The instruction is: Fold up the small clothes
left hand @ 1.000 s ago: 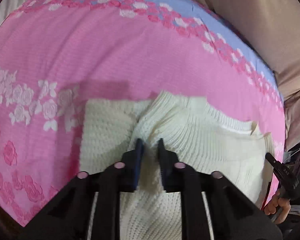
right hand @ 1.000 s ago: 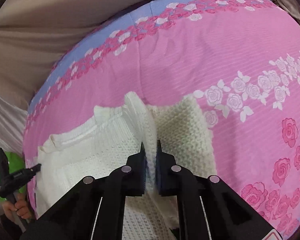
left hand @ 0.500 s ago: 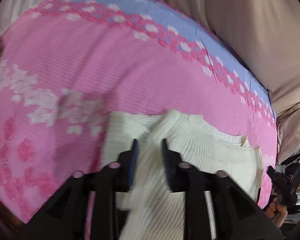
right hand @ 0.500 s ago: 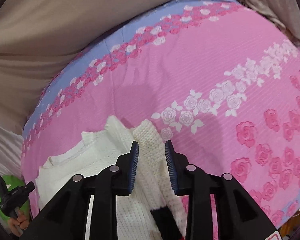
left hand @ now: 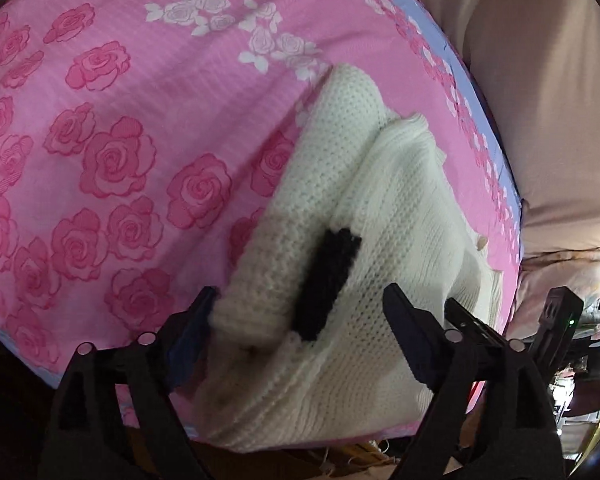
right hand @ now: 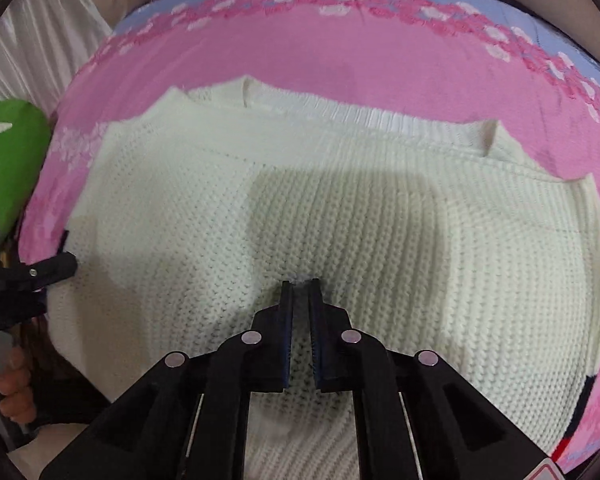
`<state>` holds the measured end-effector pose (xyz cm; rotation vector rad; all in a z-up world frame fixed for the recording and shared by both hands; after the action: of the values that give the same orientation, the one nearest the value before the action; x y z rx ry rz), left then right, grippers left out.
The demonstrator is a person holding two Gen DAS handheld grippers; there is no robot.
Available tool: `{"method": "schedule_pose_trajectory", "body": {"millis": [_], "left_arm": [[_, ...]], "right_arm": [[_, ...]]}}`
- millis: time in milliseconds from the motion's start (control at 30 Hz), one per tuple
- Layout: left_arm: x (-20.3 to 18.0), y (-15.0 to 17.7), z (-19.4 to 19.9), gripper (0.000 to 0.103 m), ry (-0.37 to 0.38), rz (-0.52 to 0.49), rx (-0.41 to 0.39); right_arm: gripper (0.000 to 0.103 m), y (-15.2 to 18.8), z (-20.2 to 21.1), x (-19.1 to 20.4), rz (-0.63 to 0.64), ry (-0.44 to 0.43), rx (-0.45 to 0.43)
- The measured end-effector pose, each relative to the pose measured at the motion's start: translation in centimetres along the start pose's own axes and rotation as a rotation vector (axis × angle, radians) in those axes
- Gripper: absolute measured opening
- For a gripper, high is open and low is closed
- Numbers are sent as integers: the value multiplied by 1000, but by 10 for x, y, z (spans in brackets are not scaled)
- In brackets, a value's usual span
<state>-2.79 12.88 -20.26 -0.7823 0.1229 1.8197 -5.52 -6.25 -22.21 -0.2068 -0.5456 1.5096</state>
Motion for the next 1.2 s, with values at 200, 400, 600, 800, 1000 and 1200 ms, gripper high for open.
{"method": "schedule_pose_trajectory", "body": {"millis": [200,400,600,800,1000,1200], "left_arm": [[-13,-10,4,23,0,-19,-18],[-163,-4,67,21,254,-341,-57],[-299,87,35,21,416,-693,131],[-312,204,-64,32,294,-892,387],[-297,163,-13,84,346,-823,227],[-237,108,1,87,188,-767,149]], "right_arm": [[5,-1,0,-3,-7,-35,-6],[5,0,10,-16,-128,-150,-8],[13,-6,79,-96,-448,-227,-154],[19,52,133,-208,-608,-31,-214],[59,64,152,-204,-685,-56,-261],[78,44,112,-164,-643,-120,-188]]}}
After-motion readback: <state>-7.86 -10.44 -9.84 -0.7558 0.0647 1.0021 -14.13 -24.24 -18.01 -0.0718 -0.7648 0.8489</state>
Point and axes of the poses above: each gripper's, at about its wrist camera, not at the fingertips, and z roughly against the way its jaws point, x to its left, y to its underside, the point moved 10 cm from there along -z, roughly the way its jaws point, and after that the axes turned 13 degrees about -x, right-handed, at the moved point
